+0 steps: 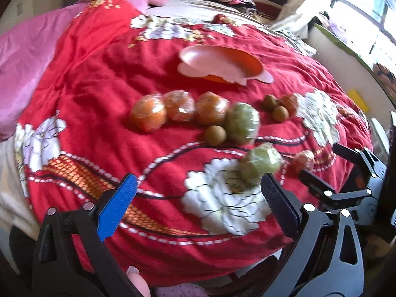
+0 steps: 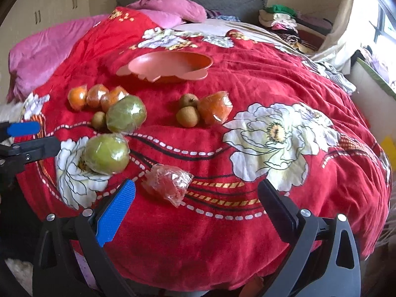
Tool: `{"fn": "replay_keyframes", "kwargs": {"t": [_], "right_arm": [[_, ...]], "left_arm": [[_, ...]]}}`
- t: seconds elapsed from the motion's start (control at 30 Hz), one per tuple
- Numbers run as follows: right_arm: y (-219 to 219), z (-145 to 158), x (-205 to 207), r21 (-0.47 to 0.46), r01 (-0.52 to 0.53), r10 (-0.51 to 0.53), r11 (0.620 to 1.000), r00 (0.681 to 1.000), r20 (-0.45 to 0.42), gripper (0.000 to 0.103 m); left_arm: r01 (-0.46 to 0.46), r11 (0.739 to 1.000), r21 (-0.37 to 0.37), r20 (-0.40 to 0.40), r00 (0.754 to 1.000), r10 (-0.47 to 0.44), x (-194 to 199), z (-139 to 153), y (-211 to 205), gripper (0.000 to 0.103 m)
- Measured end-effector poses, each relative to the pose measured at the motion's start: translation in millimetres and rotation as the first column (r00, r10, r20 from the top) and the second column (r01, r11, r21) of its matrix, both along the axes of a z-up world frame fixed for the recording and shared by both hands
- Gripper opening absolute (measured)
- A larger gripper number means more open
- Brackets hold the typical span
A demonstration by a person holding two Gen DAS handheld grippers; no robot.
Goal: Organize fruits
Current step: 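Grasp the green wrapped fruit with the left tool while the right tool grasps the small red wrapped fruit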
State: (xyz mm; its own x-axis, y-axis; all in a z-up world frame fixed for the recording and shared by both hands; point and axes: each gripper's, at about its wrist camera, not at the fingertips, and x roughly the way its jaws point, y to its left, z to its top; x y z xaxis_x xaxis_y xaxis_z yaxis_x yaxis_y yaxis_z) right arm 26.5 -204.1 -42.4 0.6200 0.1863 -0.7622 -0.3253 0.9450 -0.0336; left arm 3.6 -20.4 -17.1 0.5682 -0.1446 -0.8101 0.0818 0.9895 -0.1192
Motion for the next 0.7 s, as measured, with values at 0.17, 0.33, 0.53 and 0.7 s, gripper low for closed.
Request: {"fn": "replay_keyframes", "kwargs": {"t": [0.17, 0.33, 0.53, 0.7], "right_arm": [[2, -4, 4, 0.008, -0.026, 0.026, 1.0, 1.0, -0.003, 0.096], [2, -6, 7, 0.03, -0.043, 0.044, 0.999, 0.999, -0.012, 0.071], [0, -6, 9, 0.071, -0.073, 0.075, 0.995, 0.997, -0.02, 0.041], [-12, -4, 13, 0.133, -0.065, 0.07, 0.989, 0.997, -0.036, 0.03]], "left_arm": [[0.056, 0.998, 0.003, -0.004, 0.998, -0.056, 5, -3, -17, 0.091], [0.095, 0.995, 0.0, -0.019, 0.995, -0.095, 9, -6, -28, 0.08], [0.147, 0.989, -0.002, -0.029, 0.989, -0.147, 14, -8, -42, 0.065], [0.184, 0.983, -0.002, -0.043, 0.982, -0.184, 20, -13, -55, 0.054]]}}
